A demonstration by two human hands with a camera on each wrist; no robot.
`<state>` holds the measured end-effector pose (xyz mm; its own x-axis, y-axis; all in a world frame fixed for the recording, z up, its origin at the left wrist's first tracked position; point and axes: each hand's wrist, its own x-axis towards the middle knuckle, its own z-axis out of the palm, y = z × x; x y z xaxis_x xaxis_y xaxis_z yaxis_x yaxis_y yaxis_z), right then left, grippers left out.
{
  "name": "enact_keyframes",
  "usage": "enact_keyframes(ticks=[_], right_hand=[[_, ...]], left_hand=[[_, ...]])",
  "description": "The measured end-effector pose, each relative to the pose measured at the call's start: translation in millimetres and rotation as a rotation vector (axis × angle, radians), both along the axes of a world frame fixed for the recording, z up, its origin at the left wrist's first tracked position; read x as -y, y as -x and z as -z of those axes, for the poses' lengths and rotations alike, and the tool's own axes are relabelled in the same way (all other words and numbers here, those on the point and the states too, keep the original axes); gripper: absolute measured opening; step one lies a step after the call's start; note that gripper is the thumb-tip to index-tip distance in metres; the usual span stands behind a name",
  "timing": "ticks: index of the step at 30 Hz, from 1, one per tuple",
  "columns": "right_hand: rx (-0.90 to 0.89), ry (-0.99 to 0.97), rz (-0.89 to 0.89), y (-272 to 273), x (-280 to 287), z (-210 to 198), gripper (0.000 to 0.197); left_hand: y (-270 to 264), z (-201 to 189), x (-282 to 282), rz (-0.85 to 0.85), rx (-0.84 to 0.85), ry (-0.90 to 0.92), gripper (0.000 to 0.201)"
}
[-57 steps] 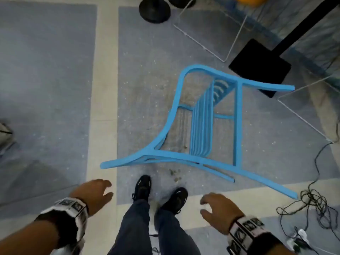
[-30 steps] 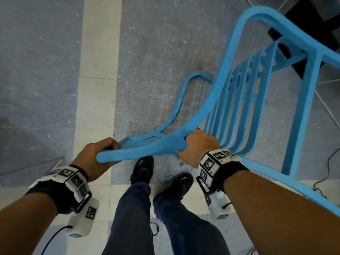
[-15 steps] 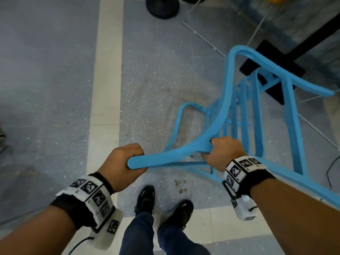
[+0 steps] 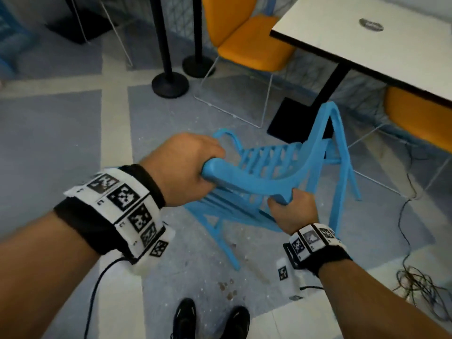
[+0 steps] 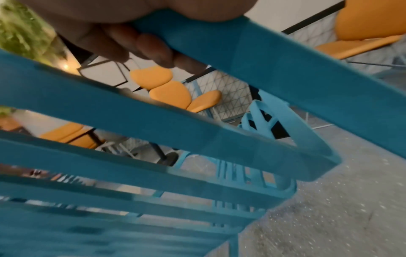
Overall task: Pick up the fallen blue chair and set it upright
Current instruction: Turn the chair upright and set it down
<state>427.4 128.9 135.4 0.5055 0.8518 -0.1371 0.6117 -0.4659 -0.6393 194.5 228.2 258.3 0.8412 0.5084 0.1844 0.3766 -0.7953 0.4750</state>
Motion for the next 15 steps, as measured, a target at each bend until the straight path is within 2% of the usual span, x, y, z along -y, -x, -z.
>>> enact_keyframes(ticks=[3, 6, 11, 15], right_hand=[[-0.070, -0.128, 0.123, -18, 16, 0, 0.031], [-0.172, -0.172, 0.226, -29, 36, 7, 0.030], [-0.243, -0.024, 0.345, -51, 84, 9, 0.021], [-0.250, 0.105, 0.373, -72, 125, 12, 0.032]], left_hand=[[-41, -23, 12, 0.033, -0.056, -0.076, 0.032], [-70, -27, 32, 0.078, -0.112, -0.102, 0.037], [-109, -25, 79, 0.202, -0.205, -0.119, 0.029], [-129, -11, 113, 0.309, -0.081, -0.099, 0.030]])
